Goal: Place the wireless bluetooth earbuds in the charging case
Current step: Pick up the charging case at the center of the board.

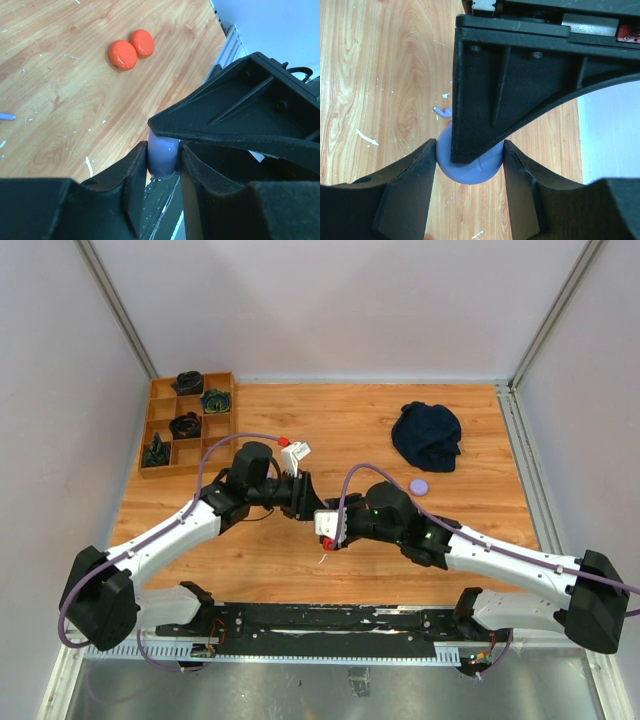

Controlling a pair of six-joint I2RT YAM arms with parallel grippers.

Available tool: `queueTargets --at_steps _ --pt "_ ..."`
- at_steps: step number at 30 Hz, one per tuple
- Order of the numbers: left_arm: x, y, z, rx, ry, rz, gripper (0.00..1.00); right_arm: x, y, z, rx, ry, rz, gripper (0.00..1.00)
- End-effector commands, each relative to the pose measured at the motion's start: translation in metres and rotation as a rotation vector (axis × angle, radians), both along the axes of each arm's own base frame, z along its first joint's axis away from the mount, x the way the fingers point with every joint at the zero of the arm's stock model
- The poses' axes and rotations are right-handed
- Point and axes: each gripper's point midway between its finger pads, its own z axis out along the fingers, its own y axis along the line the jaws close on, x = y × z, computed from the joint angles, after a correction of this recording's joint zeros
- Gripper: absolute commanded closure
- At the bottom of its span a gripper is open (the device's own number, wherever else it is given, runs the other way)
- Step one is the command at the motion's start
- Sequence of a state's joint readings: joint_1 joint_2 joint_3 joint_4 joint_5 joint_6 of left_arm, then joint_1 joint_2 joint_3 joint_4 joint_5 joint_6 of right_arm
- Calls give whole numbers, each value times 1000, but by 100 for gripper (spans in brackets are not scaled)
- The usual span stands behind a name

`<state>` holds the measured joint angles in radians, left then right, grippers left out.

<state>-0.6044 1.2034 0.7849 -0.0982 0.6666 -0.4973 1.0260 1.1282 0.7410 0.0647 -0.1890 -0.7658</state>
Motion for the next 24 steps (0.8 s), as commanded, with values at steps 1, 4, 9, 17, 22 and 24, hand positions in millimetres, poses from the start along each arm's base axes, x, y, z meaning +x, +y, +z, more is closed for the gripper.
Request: queueTargets --at_steps 1,4,9,17,22,24 --pt "3 -3 7 -15 -55 -10 69 0 8 19 43 -52 18 51" --pt "6 -1 8 6 -87 -2 76 -2 6 20 52 -47 15 48" --pt "11 7 13 46 -193 -3 78 -3 -3 24 82 -26 -20 36" --pt "16 16 35 58 -407 -21 80 -12 -19 46 286 152 -8 29" --pt "8 17 59 3 -554 -73 83 -13 -32 60 466 297 6 31" --pt "3 17 68 -21 -621 -106 84 -16 -31 64 515 332 30 32"
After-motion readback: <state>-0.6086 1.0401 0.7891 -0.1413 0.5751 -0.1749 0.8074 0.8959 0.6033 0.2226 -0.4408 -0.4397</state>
